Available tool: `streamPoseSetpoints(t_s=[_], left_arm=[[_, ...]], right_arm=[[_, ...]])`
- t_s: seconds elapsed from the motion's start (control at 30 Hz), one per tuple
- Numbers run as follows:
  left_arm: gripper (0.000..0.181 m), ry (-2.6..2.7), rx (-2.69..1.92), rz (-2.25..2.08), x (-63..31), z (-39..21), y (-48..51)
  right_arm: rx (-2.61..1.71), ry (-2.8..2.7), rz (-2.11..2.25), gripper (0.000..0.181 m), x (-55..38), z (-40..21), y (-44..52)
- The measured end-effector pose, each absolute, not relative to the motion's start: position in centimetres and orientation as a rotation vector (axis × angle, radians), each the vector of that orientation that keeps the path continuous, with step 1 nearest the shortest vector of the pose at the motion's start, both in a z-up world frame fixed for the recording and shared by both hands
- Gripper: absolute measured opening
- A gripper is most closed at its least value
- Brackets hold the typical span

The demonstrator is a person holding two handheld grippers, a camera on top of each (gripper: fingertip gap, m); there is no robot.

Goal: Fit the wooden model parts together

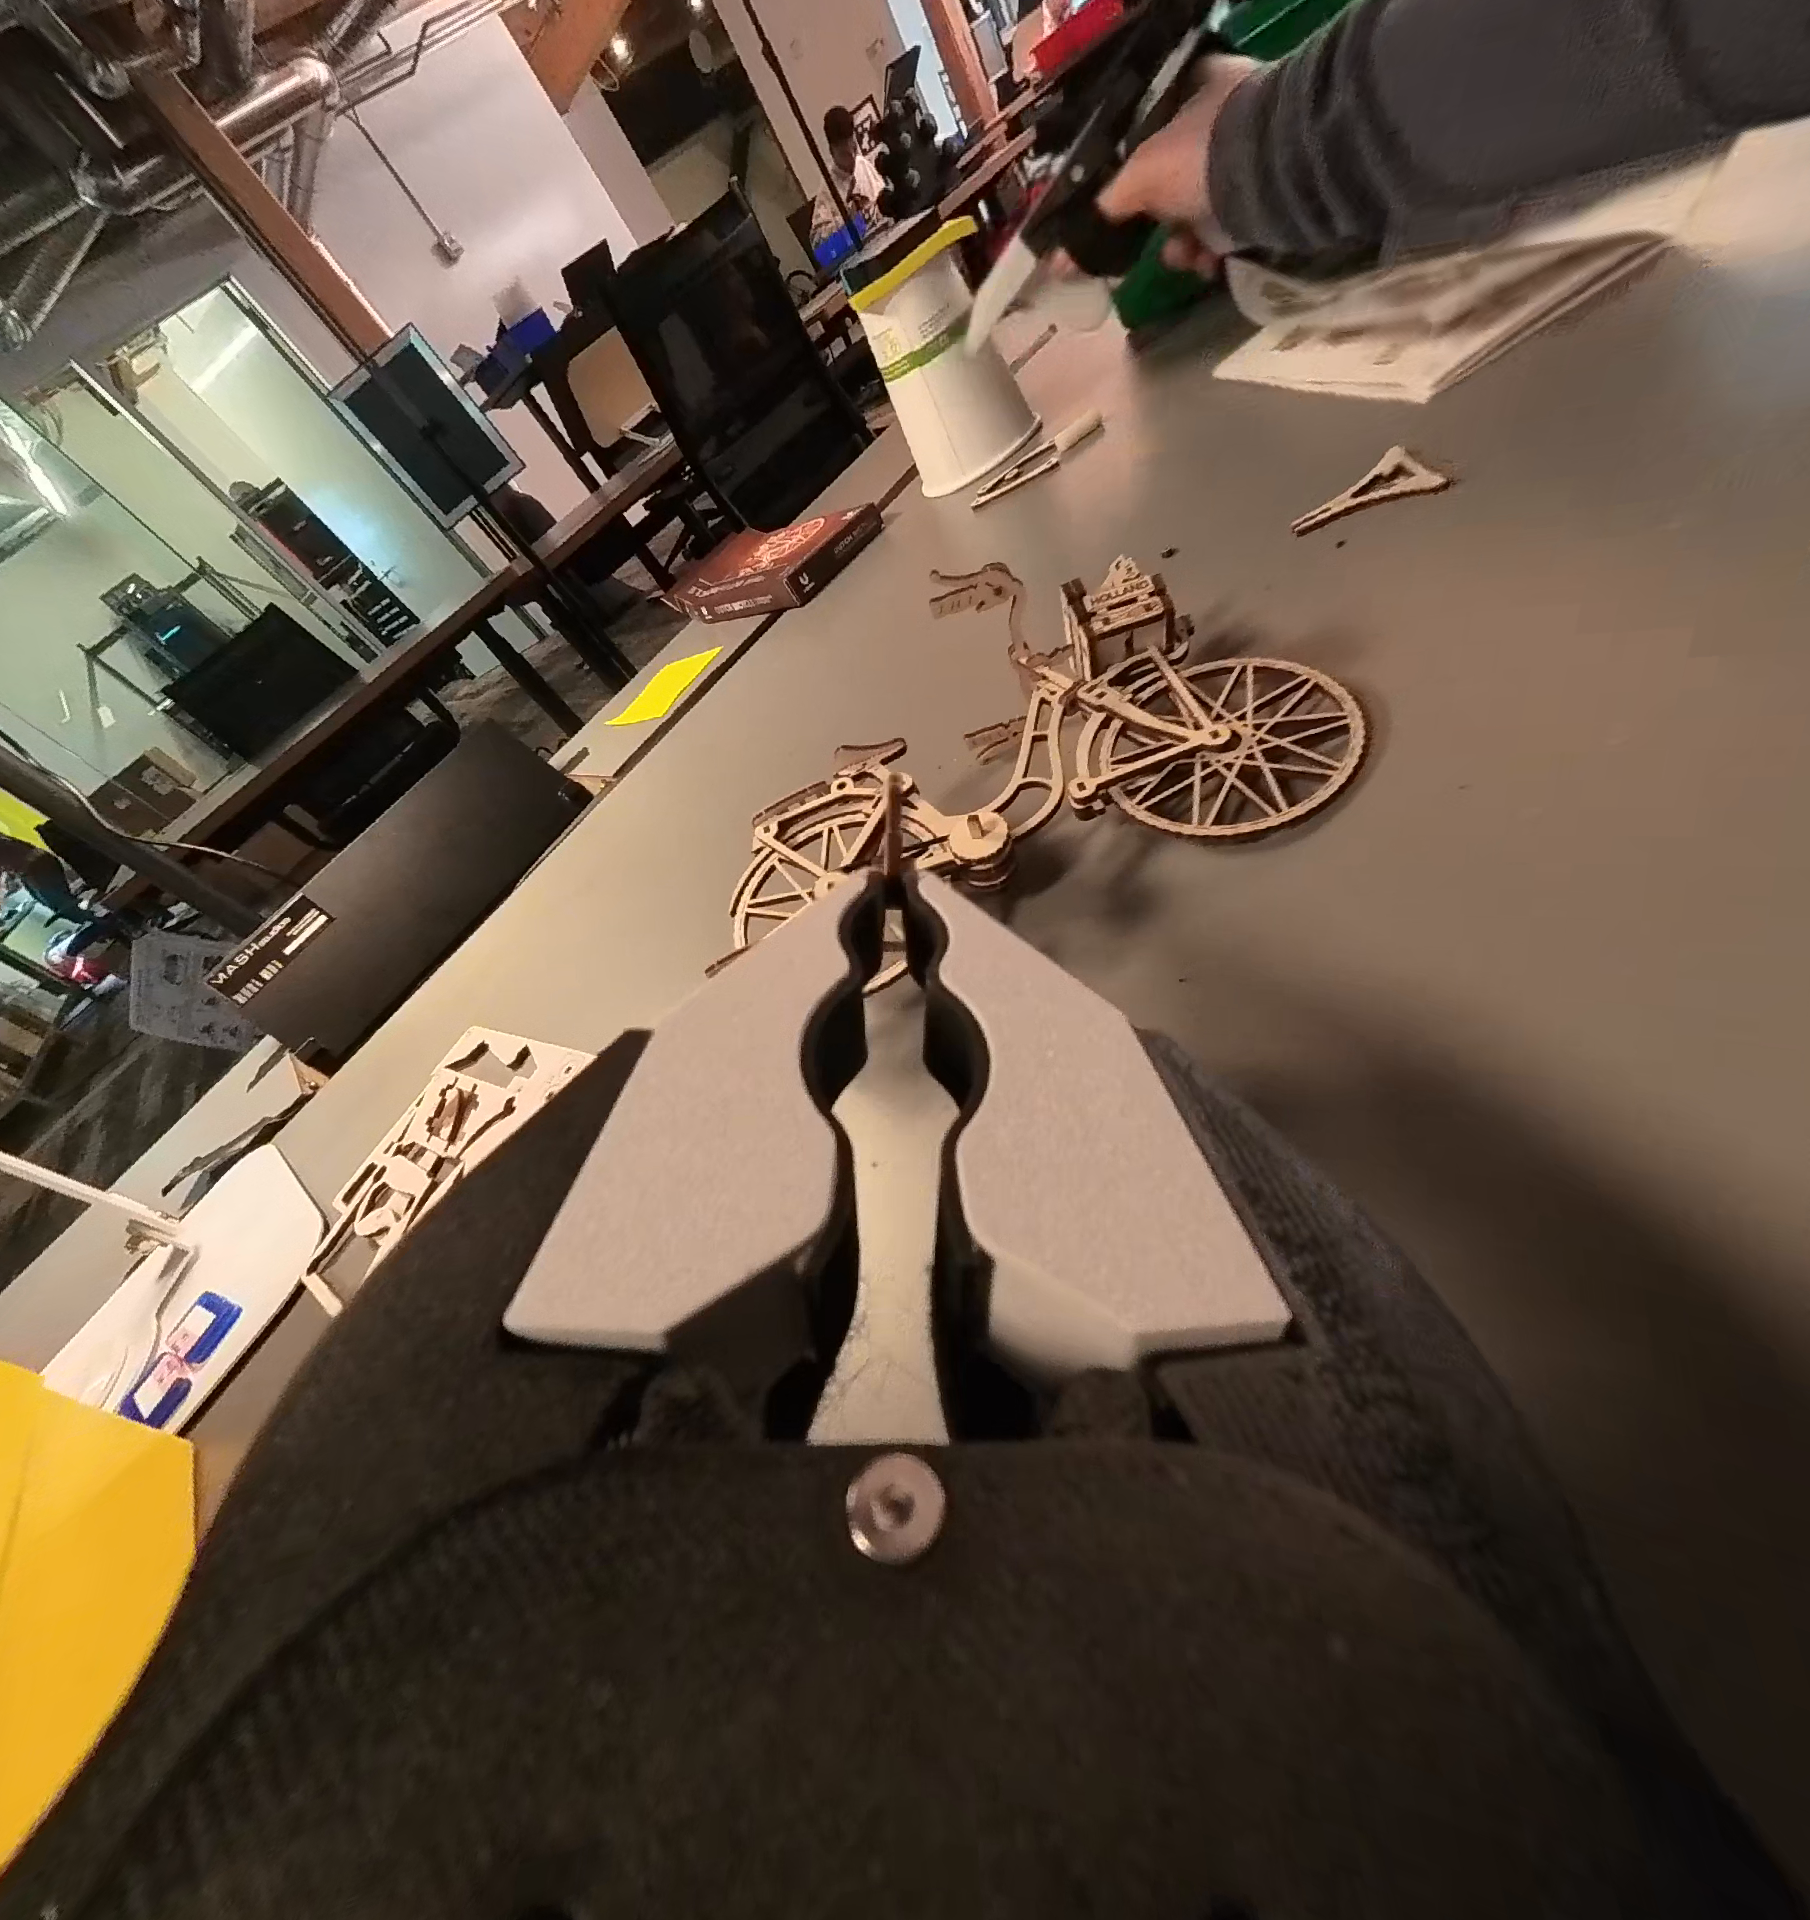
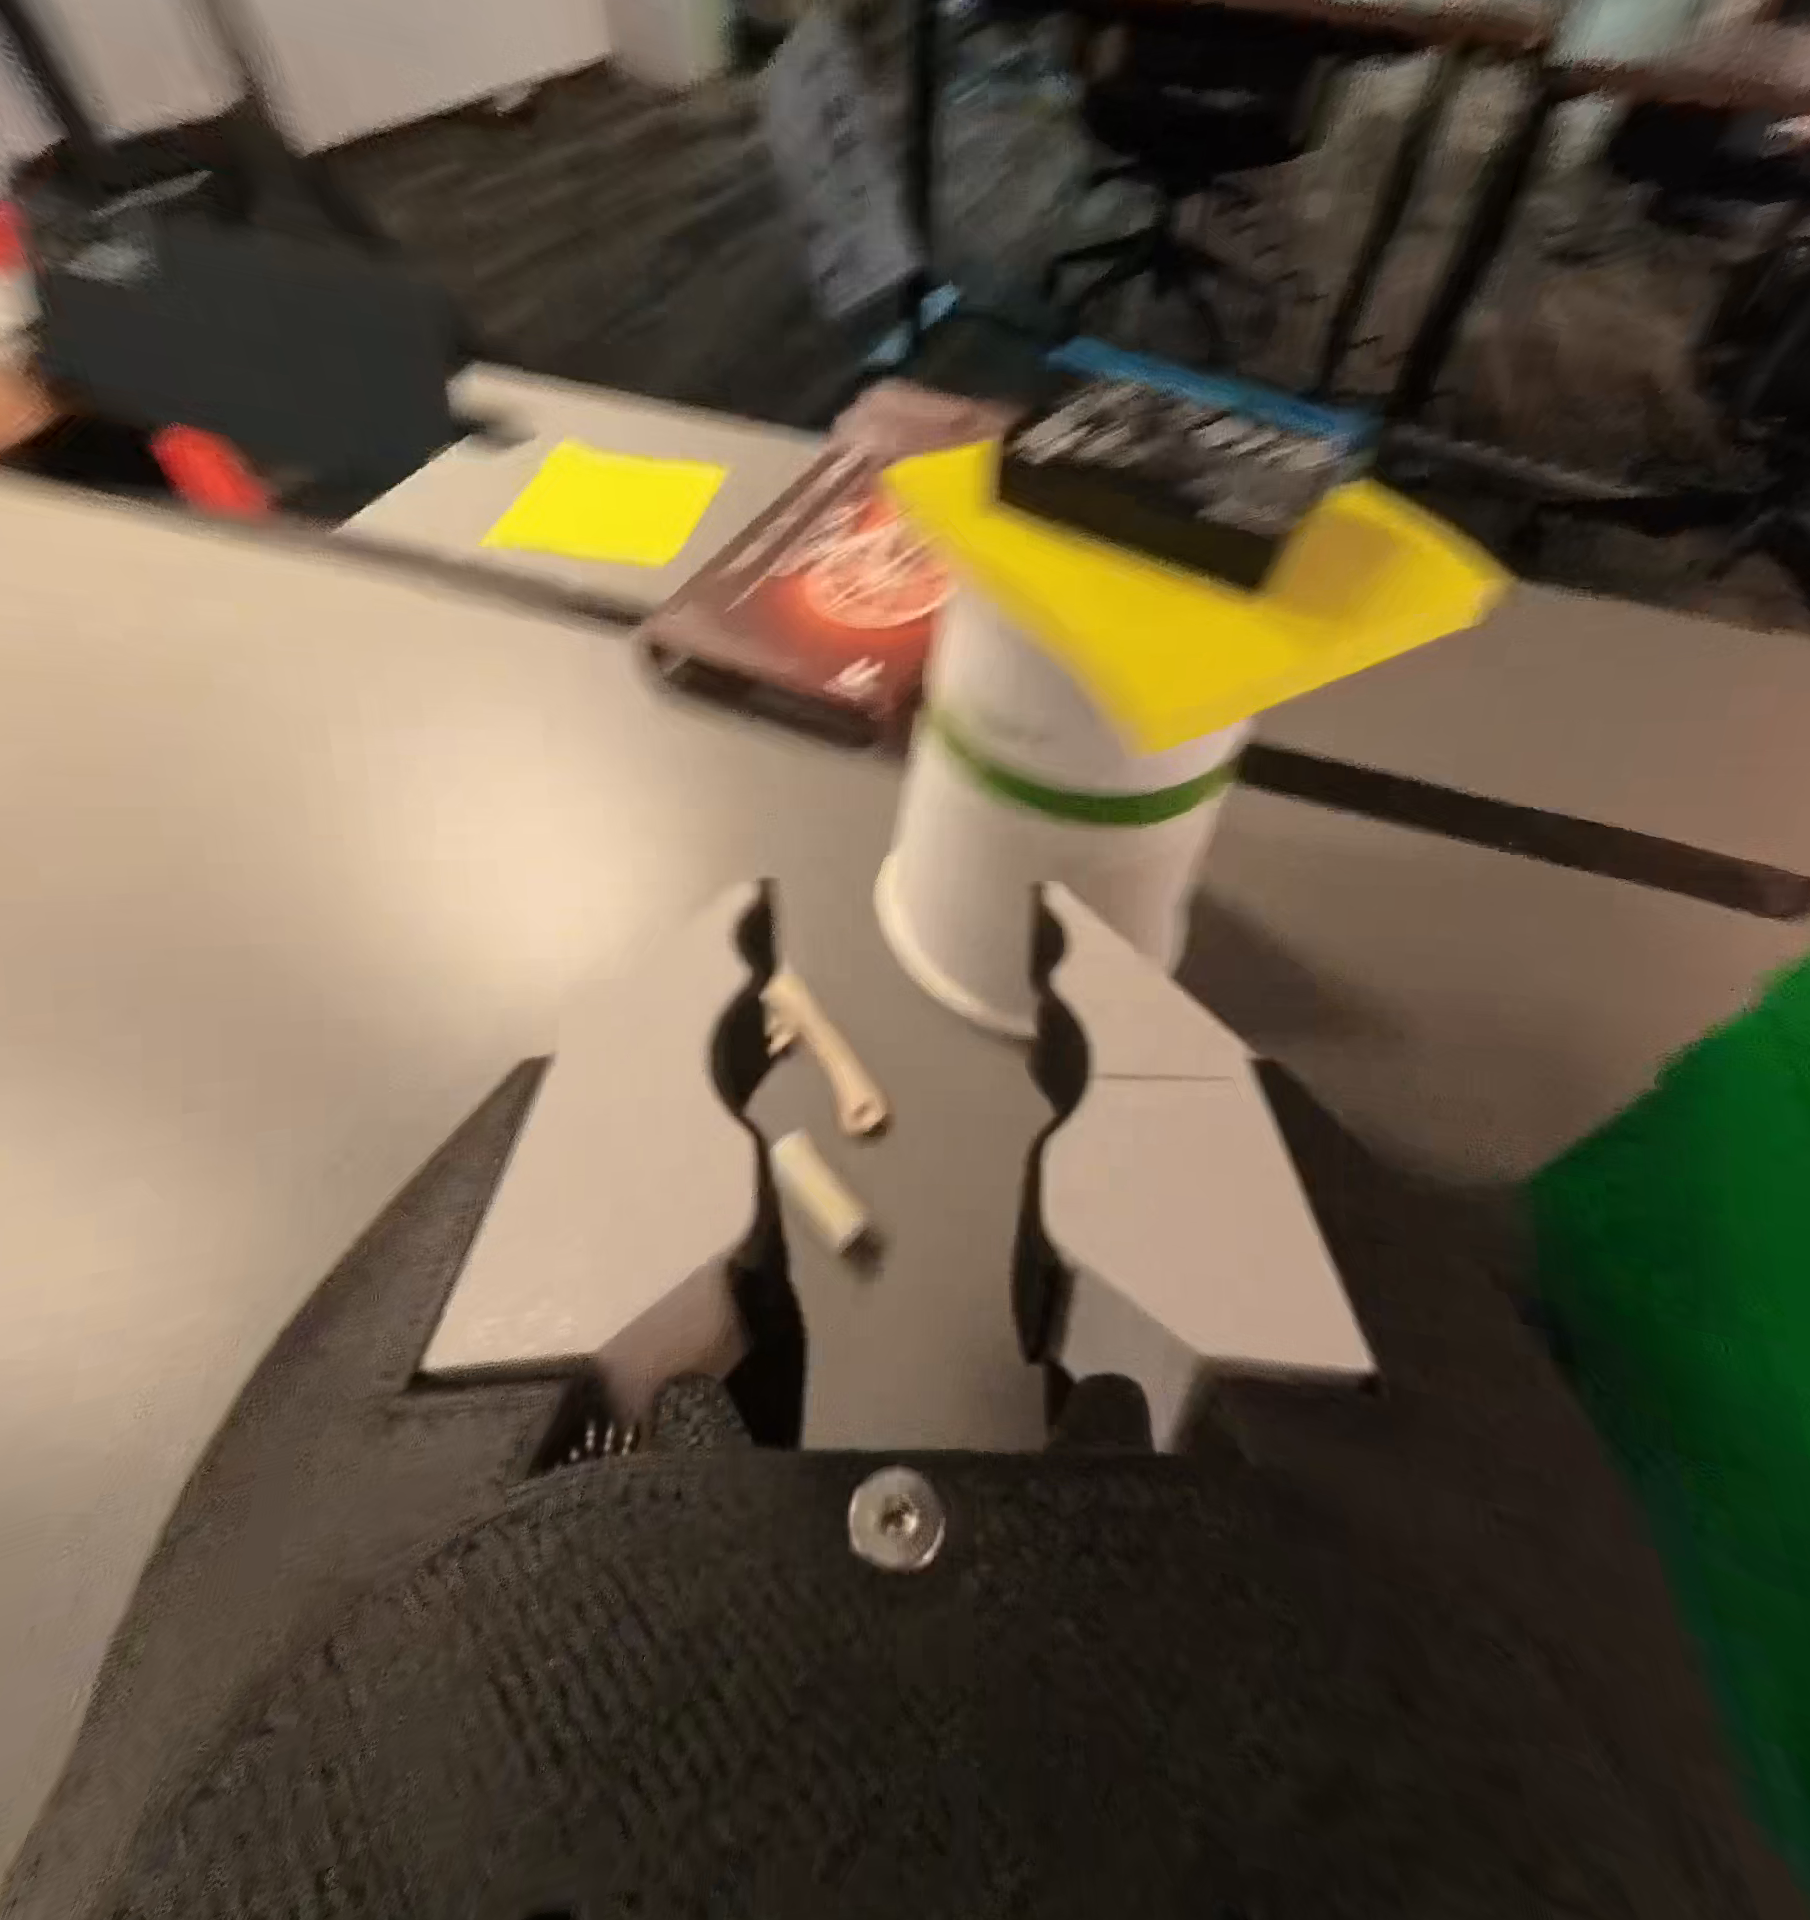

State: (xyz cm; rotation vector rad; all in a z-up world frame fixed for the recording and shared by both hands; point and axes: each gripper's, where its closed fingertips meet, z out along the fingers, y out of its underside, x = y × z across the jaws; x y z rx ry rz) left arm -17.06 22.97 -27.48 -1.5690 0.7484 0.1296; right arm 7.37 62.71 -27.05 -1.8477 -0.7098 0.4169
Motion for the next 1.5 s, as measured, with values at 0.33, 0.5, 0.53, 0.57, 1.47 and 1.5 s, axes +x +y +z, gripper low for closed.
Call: streamPoseSetpoints(t_s=[0.33,0.5,0.53,0.57,1.47,1.5], left_arm=[[0.001,0.758,-1.557,0.108,-16.7,-27.3,22.7],[0.001,0.765,-1.557,0.106,-16.5,-27.4,22.7],[0.001,0.768,-1.557,0.106,-16.5,-27.4,22.7],[0.001,0.771,-1.557,0.106,-16.5,-27.4,22.7],[0.001,0.798,-1.546,0.109,-16.1,-27.4,22.5],[0.001,0.795,-1.544,0.111,-16.1,-27.4,22.5]], right_arm=[[-2.068,-1.154,0.424,0.033,4.7,-33.2,57.9],[-2.131,-1.174,0.389,0.008,4.2,-34.0,57.9],[-2.131,-1.193,0.399,0.002,3.9,-34.1,57.6],[-2.122,-1.21,0.409,0.002,3.5,-34.0,57.1],[-2.141,-1.245,0.405,0.029,5.6,-32.4,60.8],[-2.164,-1.24,0.414,0.028,5.9,-32.9,61.1]])
